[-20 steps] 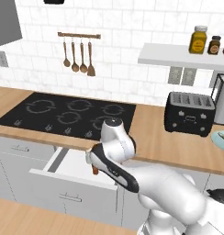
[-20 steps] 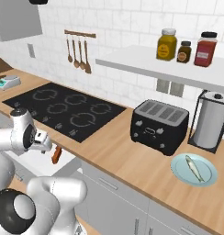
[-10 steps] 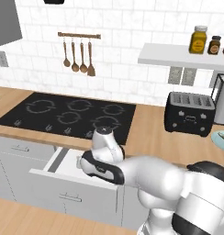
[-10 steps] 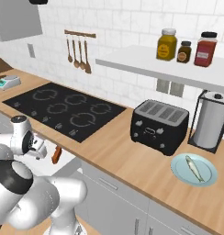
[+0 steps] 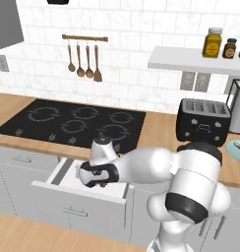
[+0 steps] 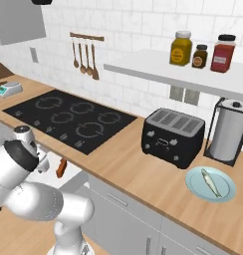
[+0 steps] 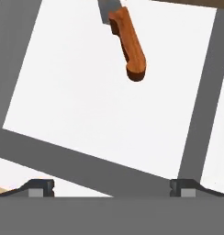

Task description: Pick up the knife from the drawer and place it on the cutting board. Then place the meat from the plate to the cutting board.

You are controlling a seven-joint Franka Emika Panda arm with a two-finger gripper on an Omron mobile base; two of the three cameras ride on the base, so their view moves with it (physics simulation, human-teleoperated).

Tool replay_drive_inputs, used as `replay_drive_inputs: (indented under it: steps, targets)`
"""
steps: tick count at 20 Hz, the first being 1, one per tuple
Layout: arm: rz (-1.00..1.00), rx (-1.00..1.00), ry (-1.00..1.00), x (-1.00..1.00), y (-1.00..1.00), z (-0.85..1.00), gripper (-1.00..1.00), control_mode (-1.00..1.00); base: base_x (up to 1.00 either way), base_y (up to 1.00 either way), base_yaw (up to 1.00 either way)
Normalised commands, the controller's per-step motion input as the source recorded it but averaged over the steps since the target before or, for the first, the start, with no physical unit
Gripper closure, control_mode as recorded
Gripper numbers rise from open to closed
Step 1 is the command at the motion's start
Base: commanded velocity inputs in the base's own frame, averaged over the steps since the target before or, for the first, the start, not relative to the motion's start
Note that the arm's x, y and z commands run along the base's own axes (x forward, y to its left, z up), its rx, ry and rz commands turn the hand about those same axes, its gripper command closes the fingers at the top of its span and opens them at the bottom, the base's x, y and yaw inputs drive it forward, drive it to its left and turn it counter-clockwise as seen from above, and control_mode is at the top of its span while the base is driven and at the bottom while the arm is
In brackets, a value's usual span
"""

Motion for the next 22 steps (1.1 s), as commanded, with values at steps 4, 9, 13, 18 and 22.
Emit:
replay_drive_inputs:
  steps: [4,9,13,18,22]
  targets:
    - [-0.08,0.0,0.21,0.07,0.09,-0.55,-1.0,-1.0,0.0,0.0,0.0]
    - [-0.01,-0.01,0.18,-0.42,0.38,-0.53,-1.0,-1.0,0.0,0.0,0.0]
    - [0.04,-0.07,0.0,-1.0,0.85,-0.18,-1.0,-1.0,0.0,0.0,0.0]
    - [0.07,-0.07,0.0,-0.99,0.76,0.04,-1.0,-1.0,0.0,0.0,0.0]
    - [0.0,0.0,-0.21,-0.15,-0.2,0.88,-1.0,-1.0,0.0,0.0,0.0]
